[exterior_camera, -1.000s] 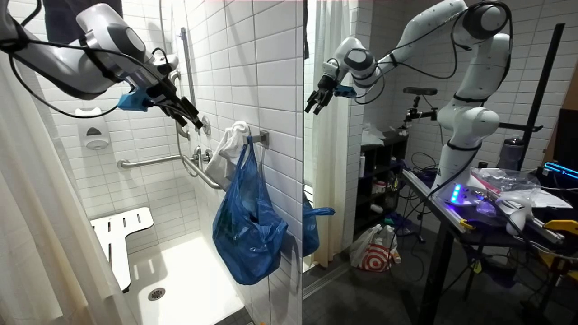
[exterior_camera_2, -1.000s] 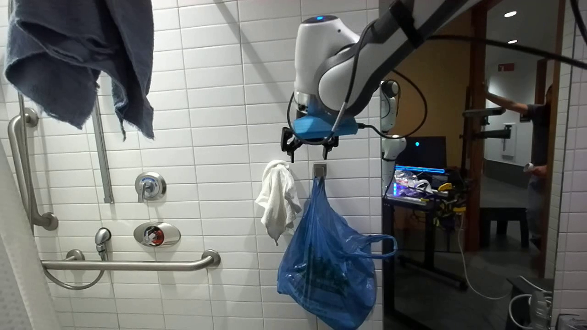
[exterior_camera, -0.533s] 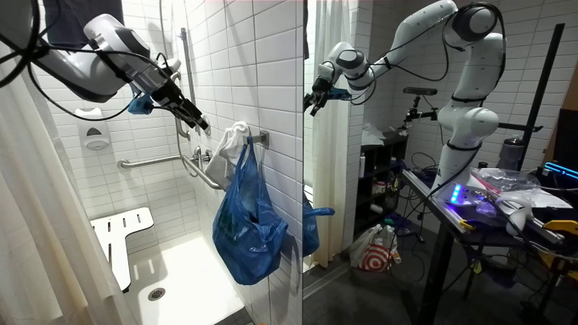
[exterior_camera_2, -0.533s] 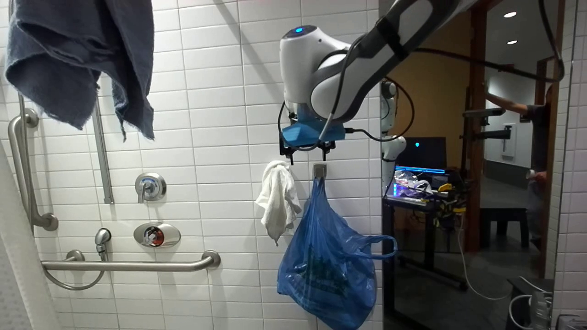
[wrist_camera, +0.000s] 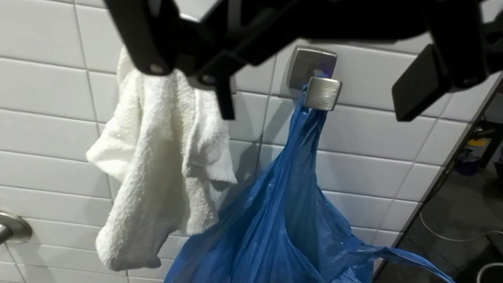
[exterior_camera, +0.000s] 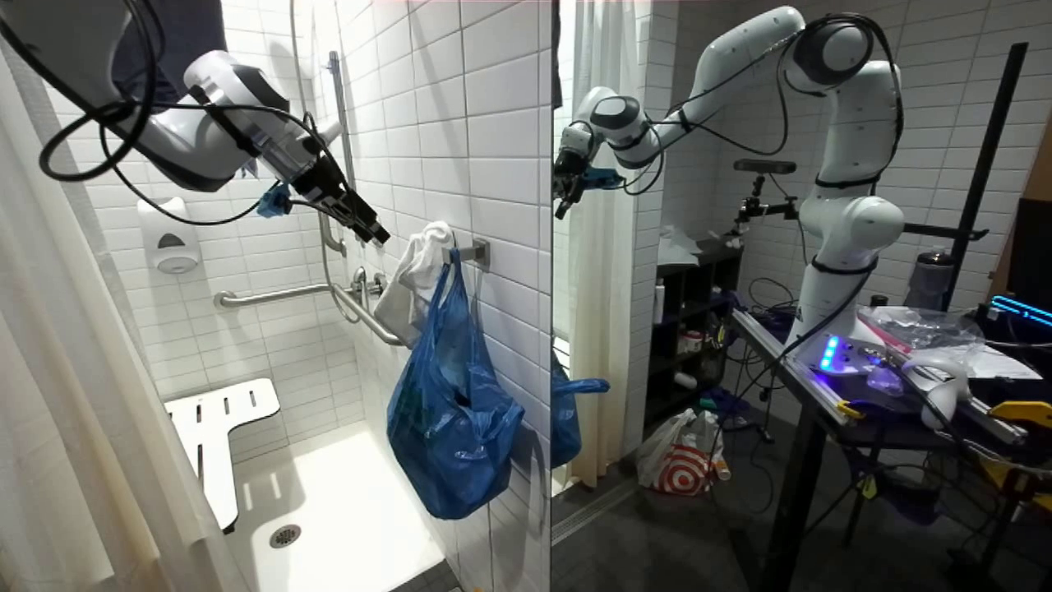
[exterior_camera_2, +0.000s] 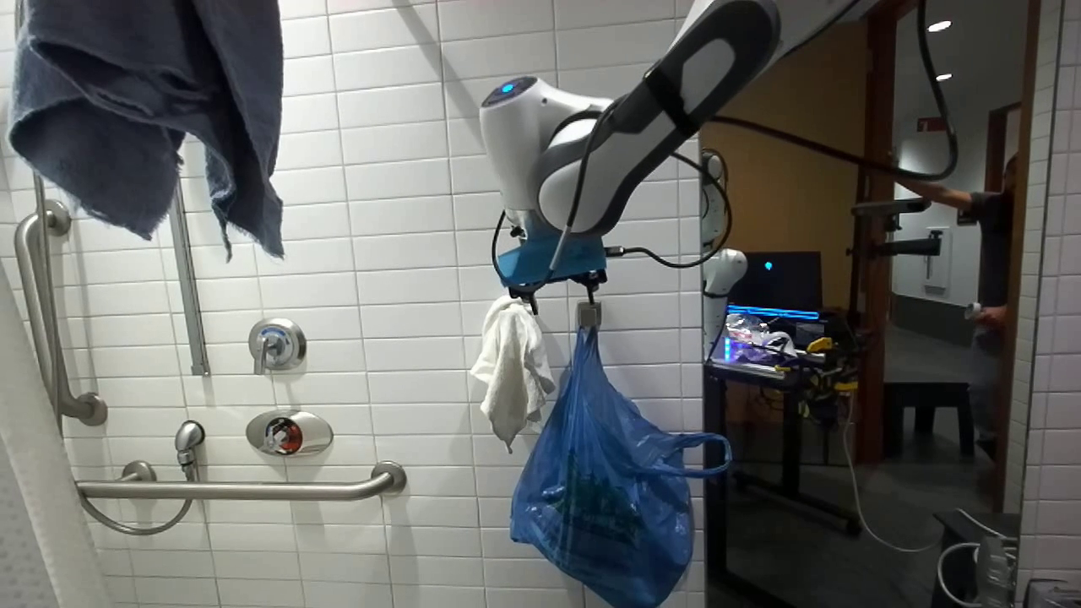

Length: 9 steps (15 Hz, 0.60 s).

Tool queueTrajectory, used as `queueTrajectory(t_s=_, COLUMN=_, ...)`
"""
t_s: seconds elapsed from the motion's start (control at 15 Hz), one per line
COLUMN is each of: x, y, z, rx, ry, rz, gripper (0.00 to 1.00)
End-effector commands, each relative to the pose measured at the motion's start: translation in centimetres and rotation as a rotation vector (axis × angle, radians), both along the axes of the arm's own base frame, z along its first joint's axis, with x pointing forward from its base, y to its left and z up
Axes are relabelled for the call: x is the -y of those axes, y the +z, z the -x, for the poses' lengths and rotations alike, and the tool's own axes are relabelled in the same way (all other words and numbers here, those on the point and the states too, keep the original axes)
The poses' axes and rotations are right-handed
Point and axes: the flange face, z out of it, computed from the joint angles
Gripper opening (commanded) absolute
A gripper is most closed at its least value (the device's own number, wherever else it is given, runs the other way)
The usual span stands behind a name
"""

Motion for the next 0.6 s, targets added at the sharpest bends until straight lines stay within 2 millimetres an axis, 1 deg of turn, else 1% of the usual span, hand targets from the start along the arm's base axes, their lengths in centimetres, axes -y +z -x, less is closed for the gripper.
queueTrajectory(t_s=0.0, x=-0.25, y=-0.09, z=-0.18, rx=-0.007, ry=-0.001, rz=0.002, gripper=1.00)
queueTrajectory(t_s=0.53, x=-0.27, y=-0.04, z=-0.39, rx=-0.009, ry=-0.007, rz=0.004, gripper=1.00)
